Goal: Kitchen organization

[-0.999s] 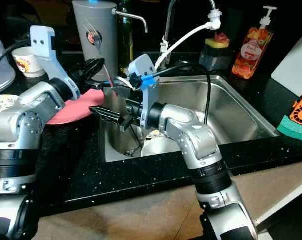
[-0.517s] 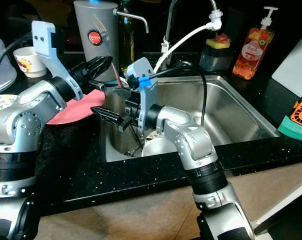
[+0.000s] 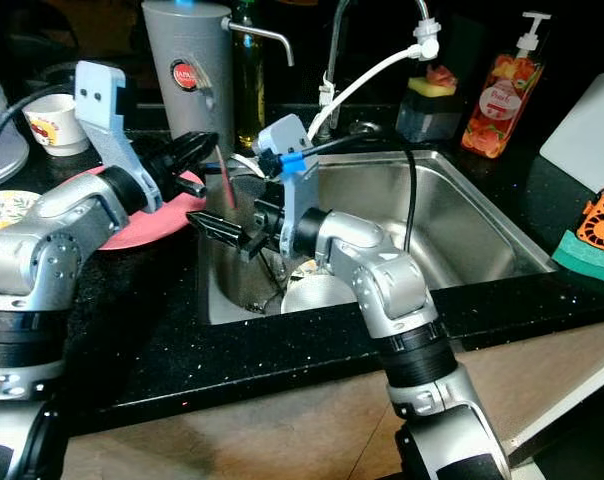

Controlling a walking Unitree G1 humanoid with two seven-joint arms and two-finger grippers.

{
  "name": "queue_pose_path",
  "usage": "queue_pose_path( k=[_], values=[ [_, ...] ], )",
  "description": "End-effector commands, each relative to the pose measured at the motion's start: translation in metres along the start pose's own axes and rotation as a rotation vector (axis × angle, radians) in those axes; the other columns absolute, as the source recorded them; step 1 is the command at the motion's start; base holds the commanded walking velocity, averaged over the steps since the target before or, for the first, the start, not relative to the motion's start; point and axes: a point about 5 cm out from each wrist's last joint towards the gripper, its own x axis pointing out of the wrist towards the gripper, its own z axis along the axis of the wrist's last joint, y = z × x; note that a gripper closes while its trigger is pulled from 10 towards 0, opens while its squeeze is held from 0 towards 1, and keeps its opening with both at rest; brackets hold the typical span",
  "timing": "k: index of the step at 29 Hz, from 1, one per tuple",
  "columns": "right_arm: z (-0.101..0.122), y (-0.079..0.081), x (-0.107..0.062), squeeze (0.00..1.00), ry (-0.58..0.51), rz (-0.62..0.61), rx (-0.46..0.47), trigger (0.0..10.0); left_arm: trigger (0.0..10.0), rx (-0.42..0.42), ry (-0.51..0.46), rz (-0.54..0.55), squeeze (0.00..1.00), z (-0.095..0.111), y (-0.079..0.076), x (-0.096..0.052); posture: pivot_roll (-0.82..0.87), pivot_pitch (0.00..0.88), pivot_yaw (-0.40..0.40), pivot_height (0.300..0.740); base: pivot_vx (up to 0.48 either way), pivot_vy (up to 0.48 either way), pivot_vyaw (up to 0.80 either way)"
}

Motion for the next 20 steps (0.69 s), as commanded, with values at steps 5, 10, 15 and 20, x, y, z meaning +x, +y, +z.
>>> queue_pose_path(
  k=[5,10,15,20],
  values=[
    [-0.003,-0.003,-0.001,0.0,0.014,-0.015,-0.013,10.0,0.0,-0.018,-0.024,-0.033,0.0,0.006,-0.003,-0.002,-0.01,0.083,-0.05,0.74,0.0,0.0,0.0],
    [-0.005,-0.002,0.0,0.0,0.016,-0.012,-0.003,10.0,0.0,-0.116,-0.069,-0.087,0.0,0.01,-0.016,0.001,-0.01,0.085,-0.051,0.74,0.0,0.0,0.0],
    [-0.006,-0.002,0.001,0.0,0.018,-0.013,0.003,10.0,0.0,-0.148,-0.079,-0.131,0.0,0.01,-0.027,0.004,-0.01,0.085,-0.051,0.74,0.0,0.0,0.0],
    [-0.005,-0.006,0.001,0.0,0.015,-0.035,0.003,10.0,0.0,-0.096,-0.058,-0.175,0.0,0.009,-0.034,0.004,-0.01,0.085,-0.048,0.74,0.0,0.0,0.0]
  ],
)
